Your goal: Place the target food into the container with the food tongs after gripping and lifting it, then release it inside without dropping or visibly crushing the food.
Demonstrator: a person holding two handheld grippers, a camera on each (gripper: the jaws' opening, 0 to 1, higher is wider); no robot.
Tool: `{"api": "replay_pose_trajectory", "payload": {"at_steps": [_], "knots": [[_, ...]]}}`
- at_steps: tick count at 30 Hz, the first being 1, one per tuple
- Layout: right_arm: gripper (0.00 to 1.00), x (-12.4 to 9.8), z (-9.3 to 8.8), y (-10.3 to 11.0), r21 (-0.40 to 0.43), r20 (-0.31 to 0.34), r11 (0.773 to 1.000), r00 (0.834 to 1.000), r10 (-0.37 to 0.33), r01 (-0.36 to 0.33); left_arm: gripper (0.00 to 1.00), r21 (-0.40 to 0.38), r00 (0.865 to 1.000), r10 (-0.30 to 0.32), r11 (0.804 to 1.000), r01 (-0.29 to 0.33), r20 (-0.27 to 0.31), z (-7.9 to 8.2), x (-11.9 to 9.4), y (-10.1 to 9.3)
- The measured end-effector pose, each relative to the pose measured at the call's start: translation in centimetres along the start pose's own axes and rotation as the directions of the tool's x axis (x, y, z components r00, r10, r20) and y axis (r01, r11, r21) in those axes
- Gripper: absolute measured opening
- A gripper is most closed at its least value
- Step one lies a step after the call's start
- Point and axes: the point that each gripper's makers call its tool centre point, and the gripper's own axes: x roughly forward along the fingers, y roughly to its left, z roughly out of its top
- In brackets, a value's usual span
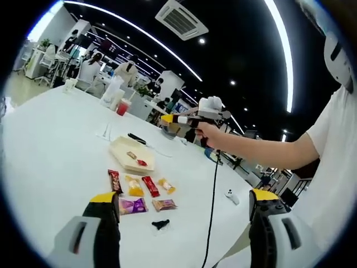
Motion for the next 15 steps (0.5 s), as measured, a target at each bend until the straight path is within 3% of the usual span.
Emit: {"api": "replay_pose_trajectory", "payload": {"at_steps": [15], "knots": [[0.24,0.26,-0.05,0.21,0.005,0.006,1.000,1.000,0.015,-0.015,0.98,0.003,1.000,0.024,1.000,-0.024,0.010,0.34,-0.21,0.31]]}}
